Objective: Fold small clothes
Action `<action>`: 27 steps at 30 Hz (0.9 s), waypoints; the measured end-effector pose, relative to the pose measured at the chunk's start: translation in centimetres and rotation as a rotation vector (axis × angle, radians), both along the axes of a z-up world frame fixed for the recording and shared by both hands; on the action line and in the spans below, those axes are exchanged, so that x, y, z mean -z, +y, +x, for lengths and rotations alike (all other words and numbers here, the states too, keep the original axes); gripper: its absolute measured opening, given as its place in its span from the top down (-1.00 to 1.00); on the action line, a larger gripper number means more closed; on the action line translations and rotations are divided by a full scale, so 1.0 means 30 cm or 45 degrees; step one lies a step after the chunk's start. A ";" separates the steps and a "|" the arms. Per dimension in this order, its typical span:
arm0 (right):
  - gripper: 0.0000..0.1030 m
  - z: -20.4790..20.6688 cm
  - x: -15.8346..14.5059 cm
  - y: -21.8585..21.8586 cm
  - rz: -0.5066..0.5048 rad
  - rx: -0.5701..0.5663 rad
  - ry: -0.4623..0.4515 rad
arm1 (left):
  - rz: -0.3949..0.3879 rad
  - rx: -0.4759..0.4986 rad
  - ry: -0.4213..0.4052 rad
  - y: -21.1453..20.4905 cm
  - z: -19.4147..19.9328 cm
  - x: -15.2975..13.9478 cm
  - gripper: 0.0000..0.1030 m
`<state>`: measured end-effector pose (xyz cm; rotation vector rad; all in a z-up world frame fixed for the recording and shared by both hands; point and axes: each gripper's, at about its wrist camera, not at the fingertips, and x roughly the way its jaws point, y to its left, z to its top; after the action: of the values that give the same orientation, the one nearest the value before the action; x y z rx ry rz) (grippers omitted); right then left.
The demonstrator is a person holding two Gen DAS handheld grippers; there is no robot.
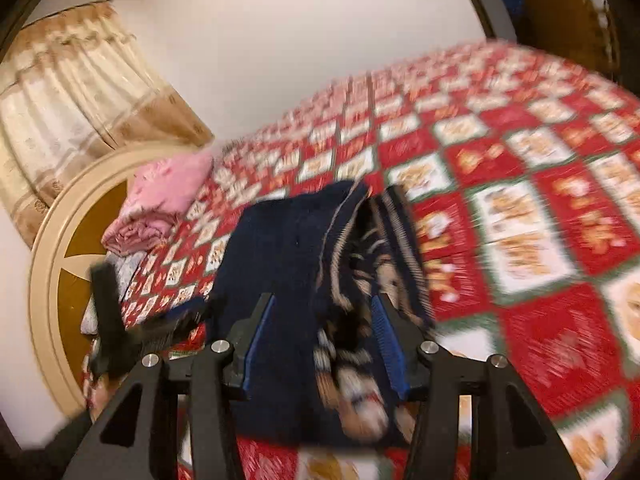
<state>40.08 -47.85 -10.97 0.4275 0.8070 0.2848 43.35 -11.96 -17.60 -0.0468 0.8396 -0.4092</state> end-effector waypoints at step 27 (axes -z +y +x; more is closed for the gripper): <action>0.18 0.448 0.055 0.000 -0.107 0.049 0.286 | -0.118 0.223 0.079 -0.013 -0.165 0.127 -0.70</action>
<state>53.51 -47.85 -12.63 0.3995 1.0259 0.1680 38.39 -12.34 -21.42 -0.0726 0.8887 -0.6140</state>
